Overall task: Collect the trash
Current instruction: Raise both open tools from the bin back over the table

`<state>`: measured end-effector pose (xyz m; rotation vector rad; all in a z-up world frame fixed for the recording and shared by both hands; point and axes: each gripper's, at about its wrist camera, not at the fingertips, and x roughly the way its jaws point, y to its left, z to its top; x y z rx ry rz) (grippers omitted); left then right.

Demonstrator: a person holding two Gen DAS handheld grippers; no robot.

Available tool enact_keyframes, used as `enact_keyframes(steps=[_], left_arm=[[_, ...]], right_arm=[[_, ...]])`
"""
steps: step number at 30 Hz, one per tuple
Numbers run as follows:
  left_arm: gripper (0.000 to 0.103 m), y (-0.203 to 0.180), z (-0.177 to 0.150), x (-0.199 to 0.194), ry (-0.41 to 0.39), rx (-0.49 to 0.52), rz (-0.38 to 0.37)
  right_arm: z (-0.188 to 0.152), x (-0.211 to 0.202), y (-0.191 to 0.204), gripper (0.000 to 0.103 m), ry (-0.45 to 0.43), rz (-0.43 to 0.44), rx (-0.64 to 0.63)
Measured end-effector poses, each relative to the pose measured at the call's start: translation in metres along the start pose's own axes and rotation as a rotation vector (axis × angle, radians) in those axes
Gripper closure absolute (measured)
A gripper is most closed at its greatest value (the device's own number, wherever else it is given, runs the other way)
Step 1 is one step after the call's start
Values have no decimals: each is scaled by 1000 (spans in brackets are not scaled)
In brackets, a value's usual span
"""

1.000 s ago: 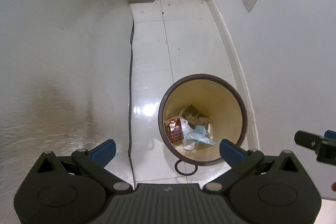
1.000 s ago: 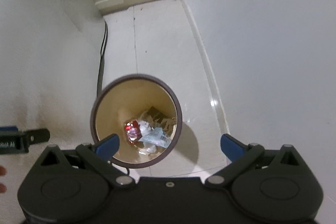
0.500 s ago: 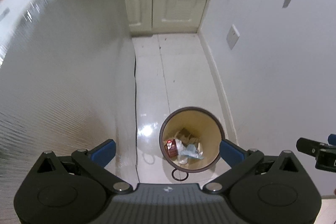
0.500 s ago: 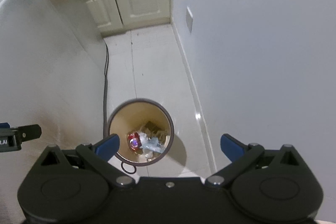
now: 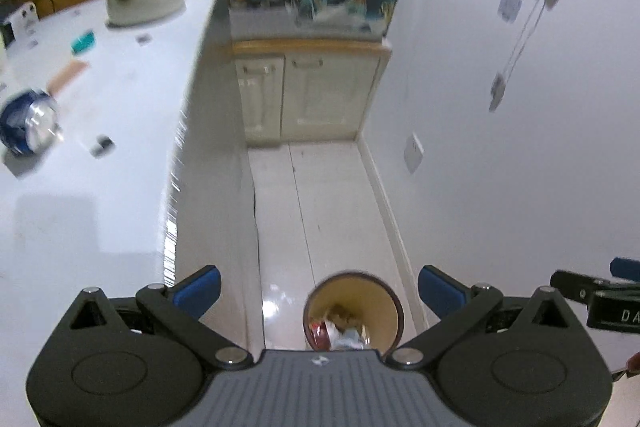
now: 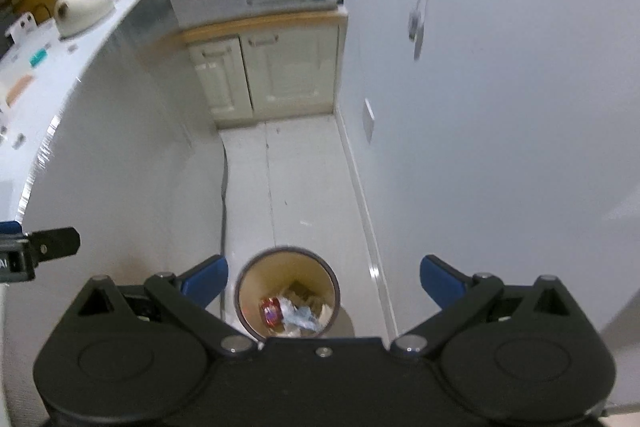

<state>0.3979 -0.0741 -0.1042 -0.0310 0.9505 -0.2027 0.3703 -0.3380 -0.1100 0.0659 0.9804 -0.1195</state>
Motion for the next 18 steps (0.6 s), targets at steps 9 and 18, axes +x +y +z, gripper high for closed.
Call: enact_keyframes(steps=[9, 18], left_arm=[[0, 38, 14, -89, -133, -44, -6], [0, 105, 6, -168, -242, -99, 34]], right_arm=[[17, -76, 40, 0, -106, 35, -40], [30, -142, 94, 0, -209, 90, -111]])
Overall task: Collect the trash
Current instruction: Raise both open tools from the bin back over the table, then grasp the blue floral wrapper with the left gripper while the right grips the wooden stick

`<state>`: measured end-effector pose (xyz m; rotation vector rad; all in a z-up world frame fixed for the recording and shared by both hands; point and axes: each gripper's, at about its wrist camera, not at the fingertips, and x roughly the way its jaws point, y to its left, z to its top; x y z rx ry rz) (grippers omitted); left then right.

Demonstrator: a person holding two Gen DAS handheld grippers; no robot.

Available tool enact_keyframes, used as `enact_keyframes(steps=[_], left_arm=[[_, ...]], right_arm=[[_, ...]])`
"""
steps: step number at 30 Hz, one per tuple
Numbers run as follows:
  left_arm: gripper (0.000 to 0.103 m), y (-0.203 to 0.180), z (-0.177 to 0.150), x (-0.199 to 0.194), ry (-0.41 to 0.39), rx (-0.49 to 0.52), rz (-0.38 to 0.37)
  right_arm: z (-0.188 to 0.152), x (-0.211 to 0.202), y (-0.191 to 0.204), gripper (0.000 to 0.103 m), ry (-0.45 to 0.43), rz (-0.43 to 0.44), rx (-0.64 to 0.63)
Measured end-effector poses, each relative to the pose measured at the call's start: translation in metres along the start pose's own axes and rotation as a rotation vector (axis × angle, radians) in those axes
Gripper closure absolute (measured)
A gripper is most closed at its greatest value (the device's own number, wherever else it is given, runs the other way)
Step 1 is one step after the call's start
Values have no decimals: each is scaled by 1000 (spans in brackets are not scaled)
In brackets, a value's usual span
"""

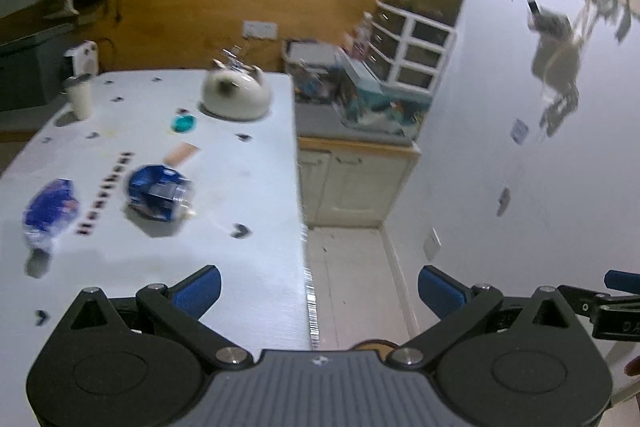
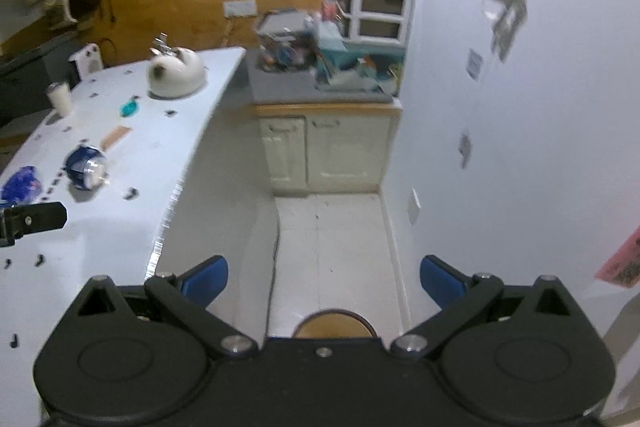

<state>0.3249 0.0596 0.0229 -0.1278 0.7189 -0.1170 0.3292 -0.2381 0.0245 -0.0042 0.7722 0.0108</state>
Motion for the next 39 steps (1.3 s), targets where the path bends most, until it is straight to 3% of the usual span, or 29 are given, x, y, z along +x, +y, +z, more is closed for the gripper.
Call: enact_keyframes(steps=[12, 21, 27, 39], left_arm=[[0, 125, 1, -74, -76, -80, 91], [0, 223, -8, -86, -56, -127, 183], [0, 277, 2, -71, -40, -110, 209], [0, 337, 53, 9, -43, -69, 144]], right_arm=[[18, -40, 116, 0, -89, 106, -35], [28, -37, 216, 0, -117, 195, -70], [34, -17, 270, 0, -99, 240, -81], [59, 46, 326, 0, -111, 258, -111]])
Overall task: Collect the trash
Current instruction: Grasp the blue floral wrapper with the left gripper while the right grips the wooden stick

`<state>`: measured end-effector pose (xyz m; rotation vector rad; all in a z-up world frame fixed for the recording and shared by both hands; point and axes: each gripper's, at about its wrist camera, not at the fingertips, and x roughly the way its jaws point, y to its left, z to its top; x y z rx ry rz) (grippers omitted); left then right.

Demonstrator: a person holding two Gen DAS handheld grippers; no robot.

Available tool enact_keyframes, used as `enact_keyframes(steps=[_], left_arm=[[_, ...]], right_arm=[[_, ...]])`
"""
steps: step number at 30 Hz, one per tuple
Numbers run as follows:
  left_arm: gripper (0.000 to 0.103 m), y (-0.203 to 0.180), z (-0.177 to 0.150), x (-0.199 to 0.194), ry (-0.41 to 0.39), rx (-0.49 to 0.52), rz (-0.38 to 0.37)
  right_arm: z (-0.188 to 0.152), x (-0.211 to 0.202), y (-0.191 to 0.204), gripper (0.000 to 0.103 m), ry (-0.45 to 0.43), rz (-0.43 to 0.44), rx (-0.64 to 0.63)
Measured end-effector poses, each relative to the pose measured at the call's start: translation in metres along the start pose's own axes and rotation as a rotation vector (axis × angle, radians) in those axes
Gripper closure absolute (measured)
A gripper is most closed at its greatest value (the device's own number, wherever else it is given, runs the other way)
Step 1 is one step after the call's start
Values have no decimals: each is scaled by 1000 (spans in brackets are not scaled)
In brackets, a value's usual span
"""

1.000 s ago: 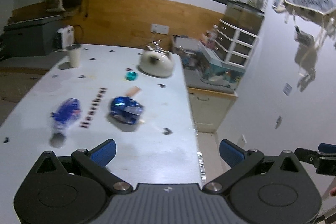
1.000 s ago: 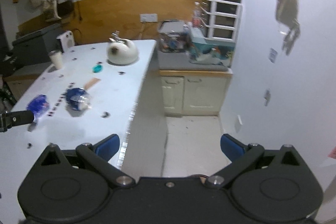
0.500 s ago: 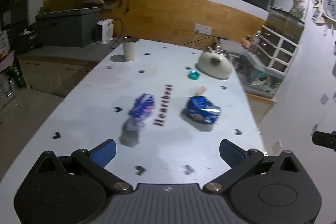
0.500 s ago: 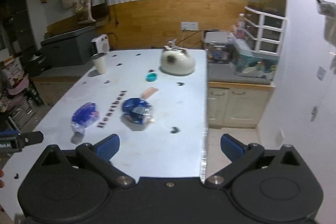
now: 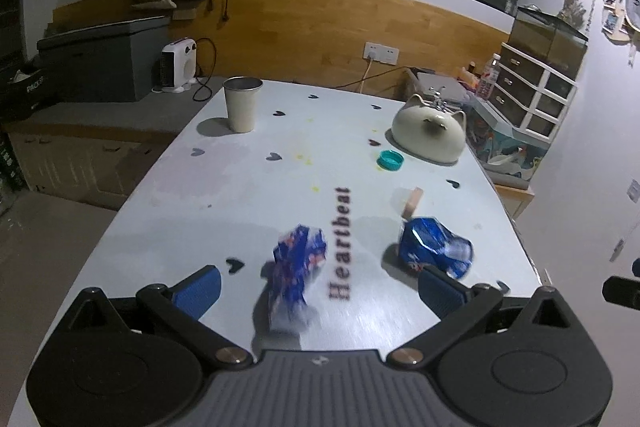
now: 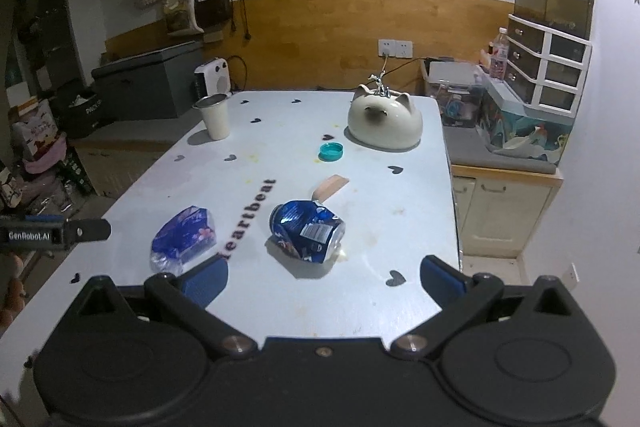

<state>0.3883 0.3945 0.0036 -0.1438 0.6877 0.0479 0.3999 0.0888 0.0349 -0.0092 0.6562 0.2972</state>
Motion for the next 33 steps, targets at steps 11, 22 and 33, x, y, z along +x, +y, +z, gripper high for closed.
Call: enact_keyframes(steps=[11, 22, 33], left_arm=[[1, 22, 12, 95, 62, 42, 25], [35, 24, 1, 151, 147, 105, -36], [59, 31, -11, 172, 201, 101, -64]], right_arm=[[37, 114, -16, 0, 52, -43, 92], [71, 231, -24, 19, 130, -23, 276], [78, 333, -27, 37, 247, -81, 603]])
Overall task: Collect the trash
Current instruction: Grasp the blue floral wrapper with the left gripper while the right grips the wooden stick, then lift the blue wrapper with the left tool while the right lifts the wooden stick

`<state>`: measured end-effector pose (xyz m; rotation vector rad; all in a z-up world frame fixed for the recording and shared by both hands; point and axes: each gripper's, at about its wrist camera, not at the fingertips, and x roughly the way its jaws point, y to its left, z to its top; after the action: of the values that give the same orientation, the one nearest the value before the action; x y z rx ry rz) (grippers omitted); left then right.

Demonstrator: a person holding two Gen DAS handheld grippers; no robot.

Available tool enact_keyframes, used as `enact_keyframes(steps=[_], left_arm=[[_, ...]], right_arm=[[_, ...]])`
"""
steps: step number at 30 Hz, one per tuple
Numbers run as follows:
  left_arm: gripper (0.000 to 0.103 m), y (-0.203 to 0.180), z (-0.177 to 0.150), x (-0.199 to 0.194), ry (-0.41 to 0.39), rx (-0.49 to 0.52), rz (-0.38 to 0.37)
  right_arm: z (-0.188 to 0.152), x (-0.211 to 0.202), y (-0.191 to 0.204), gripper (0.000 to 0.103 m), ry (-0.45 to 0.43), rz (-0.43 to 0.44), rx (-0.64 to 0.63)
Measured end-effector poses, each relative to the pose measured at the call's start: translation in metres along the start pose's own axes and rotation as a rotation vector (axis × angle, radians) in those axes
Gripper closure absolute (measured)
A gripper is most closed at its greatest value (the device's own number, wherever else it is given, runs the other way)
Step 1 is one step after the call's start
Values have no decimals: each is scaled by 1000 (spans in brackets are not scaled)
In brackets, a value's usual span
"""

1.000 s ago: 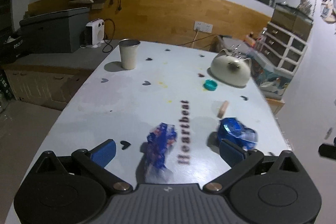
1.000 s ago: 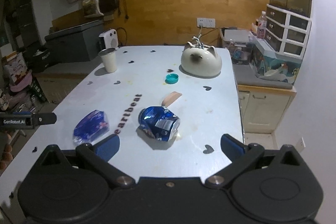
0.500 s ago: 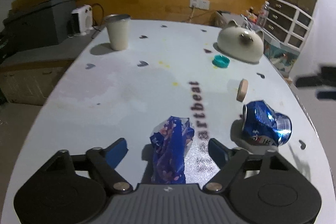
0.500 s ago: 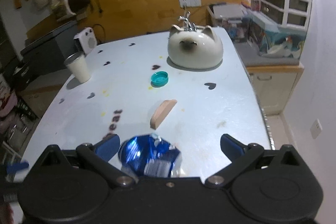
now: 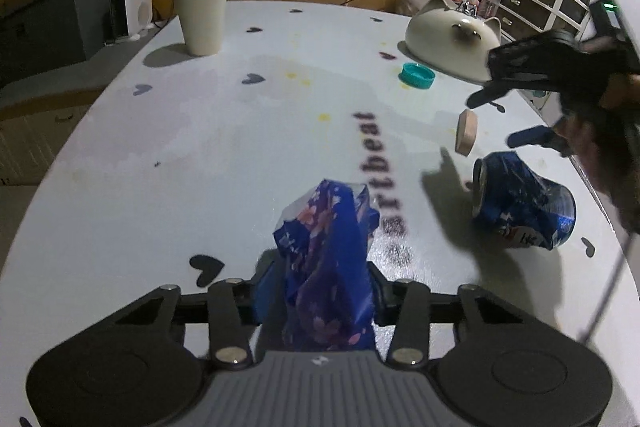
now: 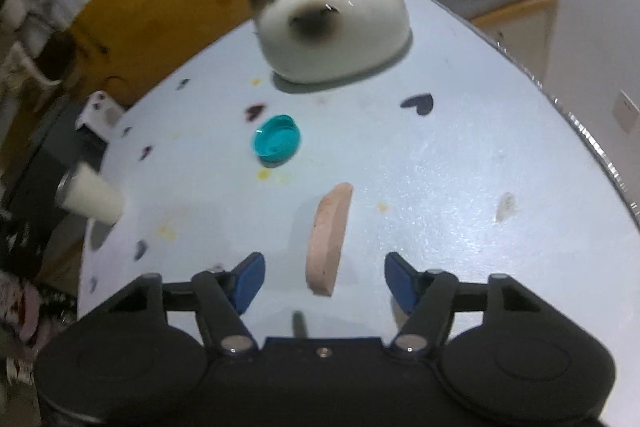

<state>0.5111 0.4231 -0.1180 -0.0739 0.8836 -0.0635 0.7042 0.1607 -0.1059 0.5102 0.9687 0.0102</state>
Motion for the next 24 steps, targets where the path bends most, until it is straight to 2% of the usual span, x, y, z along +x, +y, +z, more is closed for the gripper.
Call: enact_keyframes(steps=[1, 3, 4, 8, 10, 13, 24], left_arm=[[61, 0, -1, 1, 2, 1, -1], [74, 1, -3, 3, 9, 0, -2], [77, 1, -3, 4, 13, -4, -1], [84, 2, -4, 4, 15, -13, -9], [86, 2, -5, 4, 13, -17, -10], [90, 0, -7, 3, 13, -31, -7], [95, -2, -9, -26, -24, -119, 1]], right_arm=[[1, 8, 2, 39, 6, -11, 9], [3, 22, 5, 42, 19, -39, 20], [4, 28, 6, 44, 23, -52, 23], [10, 43, 10, 51, 11, -98, 11], [14, 46, 12, 80, 31, -81, -28], [16, 44, 14, 88, 49, -60, -104], [-7, -21, 19, 88, -2, 61, -307]])
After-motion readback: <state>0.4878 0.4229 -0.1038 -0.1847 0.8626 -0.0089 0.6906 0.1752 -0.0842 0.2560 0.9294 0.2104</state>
